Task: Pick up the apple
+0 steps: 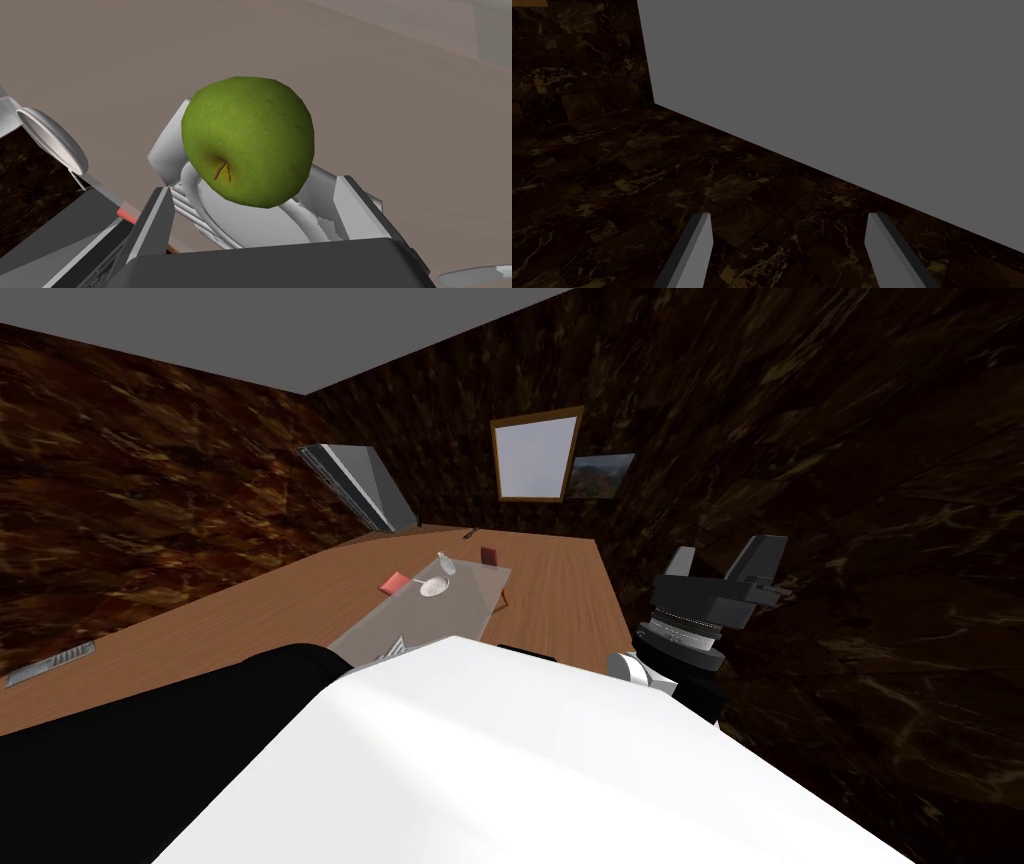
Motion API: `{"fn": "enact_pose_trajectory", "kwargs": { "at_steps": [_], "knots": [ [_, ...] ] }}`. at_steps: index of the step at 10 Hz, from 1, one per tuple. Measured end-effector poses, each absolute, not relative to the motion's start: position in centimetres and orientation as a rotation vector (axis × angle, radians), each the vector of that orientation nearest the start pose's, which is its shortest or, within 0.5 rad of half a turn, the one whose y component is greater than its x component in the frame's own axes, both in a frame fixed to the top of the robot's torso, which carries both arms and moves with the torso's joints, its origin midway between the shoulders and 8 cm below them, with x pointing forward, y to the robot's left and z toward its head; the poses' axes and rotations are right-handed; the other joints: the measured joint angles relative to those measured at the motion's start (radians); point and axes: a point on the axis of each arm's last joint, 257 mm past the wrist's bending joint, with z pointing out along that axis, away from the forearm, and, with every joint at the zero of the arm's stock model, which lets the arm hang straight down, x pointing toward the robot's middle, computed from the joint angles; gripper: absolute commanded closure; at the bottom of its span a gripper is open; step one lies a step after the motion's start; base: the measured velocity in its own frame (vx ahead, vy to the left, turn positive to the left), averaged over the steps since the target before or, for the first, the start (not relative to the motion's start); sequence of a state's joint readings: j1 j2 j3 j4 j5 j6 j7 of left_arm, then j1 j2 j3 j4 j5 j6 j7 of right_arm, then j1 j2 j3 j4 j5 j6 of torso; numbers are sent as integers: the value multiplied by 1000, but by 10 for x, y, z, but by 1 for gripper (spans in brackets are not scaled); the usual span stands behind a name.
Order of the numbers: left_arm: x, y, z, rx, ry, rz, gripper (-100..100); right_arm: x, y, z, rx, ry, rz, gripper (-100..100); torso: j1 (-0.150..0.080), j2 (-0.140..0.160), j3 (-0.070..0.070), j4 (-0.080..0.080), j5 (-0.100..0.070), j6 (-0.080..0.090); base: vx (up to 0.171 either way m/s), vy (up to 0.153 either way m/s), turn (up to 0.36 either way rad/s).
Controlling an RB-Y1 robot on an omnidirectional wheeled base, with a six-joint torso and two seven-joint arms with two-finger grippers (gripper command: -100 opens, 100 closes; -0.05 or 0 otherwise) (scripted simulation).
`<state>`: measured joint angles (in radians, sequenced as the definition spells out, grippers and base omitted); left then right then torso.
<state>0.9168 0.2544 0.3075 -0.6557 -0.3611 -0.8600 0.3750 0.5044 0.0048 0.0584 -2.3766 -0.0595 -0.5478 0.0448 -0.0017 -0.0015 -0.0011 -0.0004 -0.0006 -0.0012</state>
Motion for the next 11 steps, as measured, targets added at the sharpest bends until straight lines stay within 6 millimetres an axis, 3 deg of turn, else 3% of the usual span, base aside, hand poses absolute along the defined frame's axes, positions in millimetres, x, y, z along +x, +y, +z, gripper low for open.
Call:
{"fn": "enact_pose_trajectory", "kwargs": {
  "at_steps": [1,5,6,10,11],
  "knots": [
    [-165,449,-522,-1898,1617,-286,-100,315,-265,73,579,482,1384,0,-1,1,1,0,0,0,-14,25,-14],
    [-146,446,-537,-1900,1613,-291,-100,315,-265,73,579,482,1384,0,0,4,2,1,0,0,-16,21,-7],
    [-145,446,-538,-1901,1614,-288,100,315,-265,73,579,482,1384,0,0,3,2,1,0,0,-4,2,10],
    [-146,446,-538,-1903,1614,-287,100,315,-265,73,579,482,1384,0,-2,2,2,1,-1,0,0,0,0],
    [-146,446,-538,-1902,1614,-288,0,315,-265,73,579,482,1384,0,-2,2,1,1,-1,0,0,0,0]
  ]
}}
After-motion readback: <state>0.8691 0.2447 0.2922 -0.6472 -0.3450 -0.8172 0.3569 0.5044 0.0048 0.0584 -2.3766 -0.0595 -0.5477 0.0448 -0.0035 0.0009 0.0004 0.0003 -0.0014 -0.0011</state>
